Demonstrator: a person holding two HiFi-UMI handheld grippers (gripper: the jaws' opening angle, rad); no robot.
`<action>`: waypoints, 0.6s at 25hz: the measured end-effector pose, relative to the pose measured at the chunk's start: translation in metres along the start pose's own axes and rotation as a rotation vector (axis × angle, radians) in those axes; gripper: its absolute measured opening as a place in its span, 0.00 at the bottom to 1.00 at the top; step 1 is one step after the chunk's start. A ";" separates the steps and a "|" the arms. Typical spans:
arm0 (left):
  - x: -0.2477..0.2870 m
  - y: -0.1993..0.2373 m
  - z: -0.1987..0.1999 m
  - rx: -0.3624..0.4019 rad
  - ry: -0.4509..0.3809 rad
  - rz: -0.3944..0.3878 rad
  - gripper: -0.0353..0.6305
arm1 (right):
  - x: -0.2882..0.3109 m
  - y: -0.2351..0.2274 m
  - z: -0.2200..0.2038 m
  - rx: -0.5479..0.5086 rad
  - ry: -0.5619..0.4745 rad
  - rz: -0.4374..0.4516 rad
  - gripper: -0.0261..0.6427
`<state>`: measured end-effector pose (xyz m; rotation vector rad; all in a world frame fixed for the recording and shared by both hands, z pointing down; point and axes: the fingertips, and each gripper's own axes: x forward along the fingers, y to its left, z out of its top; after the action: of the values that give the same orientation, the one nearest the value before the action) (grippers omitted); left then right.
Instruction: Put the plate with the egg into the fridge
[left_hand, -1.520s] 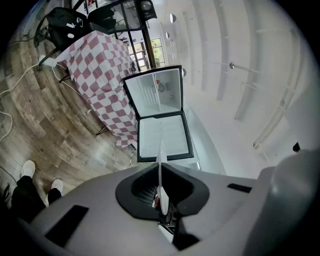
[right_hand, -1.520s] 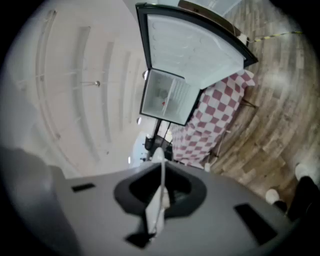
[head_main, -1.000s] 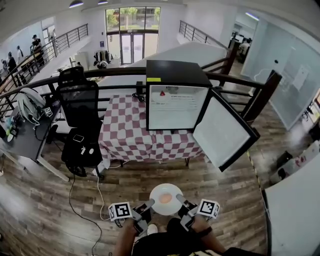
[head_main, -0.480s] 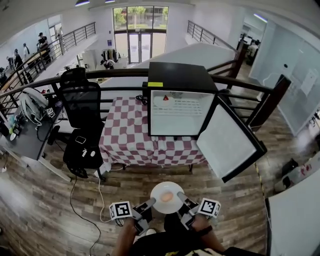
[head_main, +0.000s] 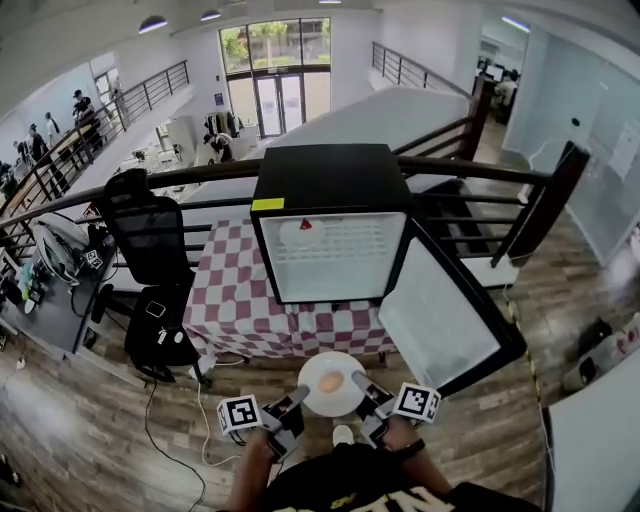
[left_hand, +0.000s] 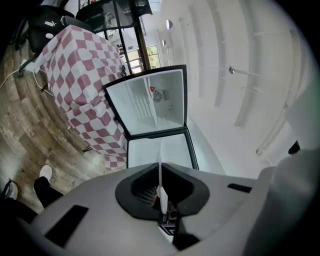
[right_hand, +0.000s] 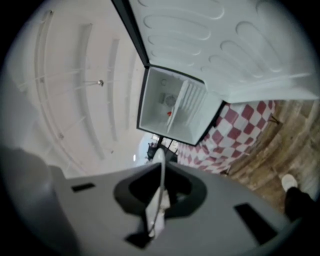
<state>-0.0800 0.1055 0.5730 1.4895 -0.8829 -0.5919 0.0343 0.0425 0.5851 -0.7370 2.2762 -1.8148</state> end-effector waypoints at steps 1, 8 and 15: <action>0.008 0.001 0.001 -0.006 0.001 0.010 0.10 | 0.000 -0.001 0.008 0.001 -0.001 -0.002 0.08; 0.051 0.000 -0.003 -0.055 -0.012 0.027 0.10 | 0.000 -0.024 0.040 0.046 0.013 -0.009 0.08; 0.063 0.008 0.005 -0.081 -0.034 0.054 0.10 | 0.015 -0.033 0.051 0.073 0.021 0.060 0.08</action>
<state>-0.0492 0.0514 0.5889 1.3815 -0.9126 -0.6079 0.0512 -0.0143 0.6054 -0.6340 2.2070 -1.8762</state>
